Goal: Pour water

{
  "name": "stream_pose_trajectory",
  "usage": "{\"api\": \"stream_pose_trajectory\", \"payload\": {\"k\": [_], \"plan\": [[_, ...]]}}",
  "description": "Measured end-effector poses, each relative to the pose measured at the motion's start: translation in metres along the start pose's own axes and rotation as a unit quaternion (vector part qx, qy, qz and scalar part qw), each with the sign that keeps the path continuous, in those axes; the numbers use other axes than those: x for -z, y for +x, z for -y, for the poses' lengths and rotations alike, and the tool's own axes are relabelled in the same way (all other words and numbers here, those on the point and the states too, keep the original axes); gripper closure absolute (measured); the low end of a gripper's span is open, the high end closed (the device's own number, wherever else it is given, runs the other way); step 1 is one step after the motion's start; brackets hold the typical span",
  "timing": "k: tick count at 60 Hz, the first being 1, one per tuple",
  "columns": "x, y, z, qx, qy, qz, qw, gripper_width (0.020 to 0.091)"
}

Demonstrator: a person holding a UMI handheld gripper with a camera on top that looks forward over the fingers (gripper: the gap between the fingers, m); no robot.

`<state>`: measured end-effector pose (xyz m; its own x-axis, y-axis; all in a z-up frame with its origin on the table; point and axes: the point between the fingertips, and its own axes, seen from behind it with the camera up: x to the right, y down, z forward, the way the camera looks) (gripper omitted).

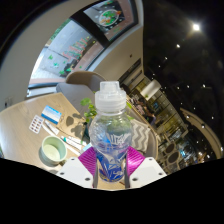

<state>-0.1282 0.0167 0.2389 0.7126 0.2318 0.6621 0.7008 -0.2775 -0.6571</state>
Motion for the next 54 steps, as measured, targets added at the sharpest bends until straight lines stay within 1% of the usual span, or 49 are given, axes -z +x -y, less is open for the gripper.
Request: {"api": "stream_pose_trajectory", "payload": {"k": [4, 8, 15, 20, 23, 40, 41, 42, 44, 45, 49, 54], "plan": [[-0.005, -0.003, -0.012, -0.099, 0.005, 0.035, 0.994, 0.0747], [-0.011, -0.006, -0.031, -0.176, -0.003, 0.057, 0.983, 0.0746], [-0.027, -0.011, -0.069, -0.253, -0.007, 0.069, 0.965, 0.0746], [-0.033, -0.016, -0.092, -0.303, -0.017, 0.08, 0.95, 0.0746], [-0.042, -0.02, -0.108, -0.329, -0.019, 0.083, 0.941, 0.0743], [-0.054, -0.062, -0.152, -0.356, -0.03, 0.107, 0.928, 0.0742], [-0.054, -0.066, -0.156, -0.356, -0.033, 0.109, 0.927, 0.0728], [-0.054, -0.063, -0.151, -0.359, -0.015, 0.101, 0.928, 0.0731], [-0.053, -0.063, -0.152, -0.358, -0.011, 0.097, 0.928, 0.0715], [-0.052, -0.062, -0.15, -0.359, -0.003, 0.094, 0.928, 0.0703], [-0.049, -0.063, -0.151, -0.352, 0.003, 0.085, 0.932, 0.0663], [-0.049, -0.062, -0.151, -0.353, 0.005, 0.077, 0.932, 0.063]]}}
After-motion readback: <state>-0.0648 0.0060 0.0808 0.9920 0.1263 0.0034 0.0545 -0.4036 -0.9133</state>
